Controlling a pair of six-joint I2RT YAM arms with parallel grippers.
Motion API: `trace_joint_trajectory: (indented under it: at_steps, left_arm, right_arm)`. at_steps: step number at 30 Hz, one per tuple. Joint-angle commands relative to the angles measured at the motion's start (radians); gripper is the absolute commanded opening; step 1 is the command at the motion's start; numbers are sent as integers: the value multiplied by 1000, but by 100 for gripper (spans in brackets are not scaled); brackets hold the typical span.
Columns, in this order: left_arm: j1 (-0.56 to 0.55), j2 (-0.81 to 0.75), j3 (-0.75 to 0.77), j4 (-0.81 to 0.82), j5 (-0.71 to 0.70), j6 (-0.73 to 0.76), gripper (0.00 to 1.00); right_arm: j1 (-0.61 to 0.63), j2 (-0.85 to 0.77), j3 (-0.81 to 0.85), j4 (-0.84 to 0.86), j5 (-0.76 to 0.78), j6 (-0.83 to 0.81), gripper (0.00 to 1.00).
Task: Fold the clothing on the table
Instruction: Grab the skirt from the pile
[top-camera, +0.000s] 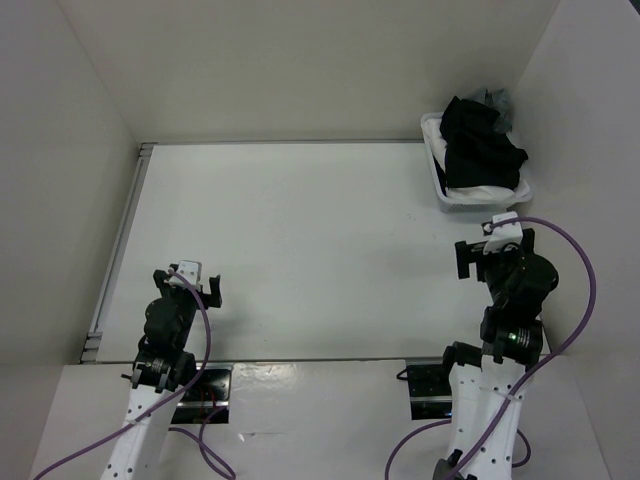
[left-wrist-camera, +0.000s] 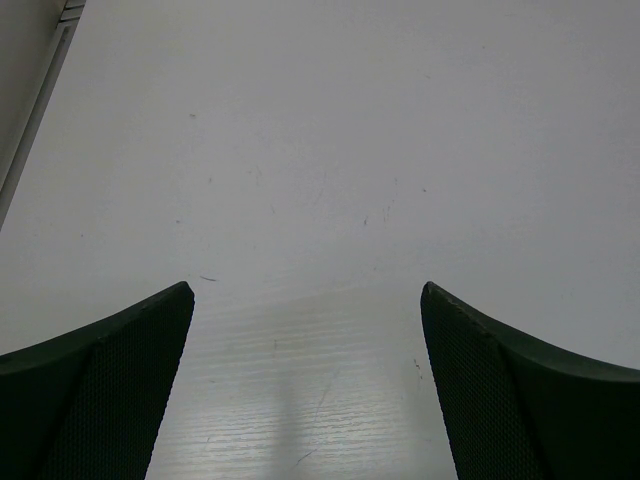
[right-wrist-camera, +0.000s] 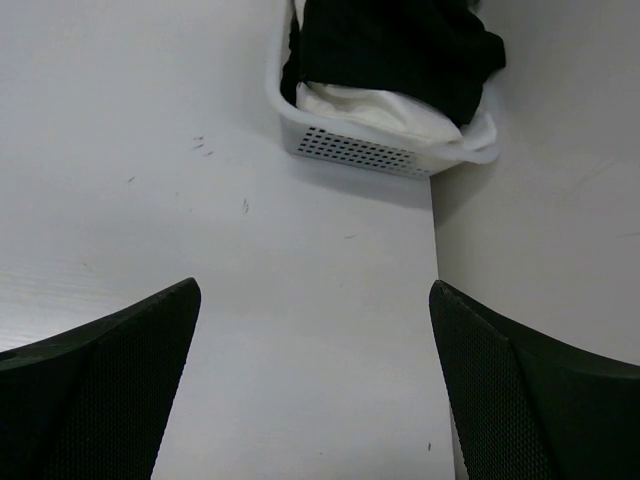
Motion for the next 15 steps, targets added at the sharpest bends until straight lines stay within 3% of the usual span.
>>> trace_joint_trajectory:
  at_steps: [1,4,7,10,15]
  left_arm:
    - [-4,-133,-44,25,-11,-17,100]
    - [-4,-133,-44,25,-11,-17,100]
    - [-4,-133,-44,25,-11,-17,100]
    - [-4,-133,-44,25,-11,-17,100]
    - [-4,-133,-44,25,-11,-17,100]
  right_arm:
    - [-9,13,73,32,71,83,99]
    - [-9,37,105,67,39,148,99]
    - [-9,164,240,76,-41,226,99]
    - [-9,422,387,26,-58,316,99]
    - [6,893,798,-146,-55,317,99]
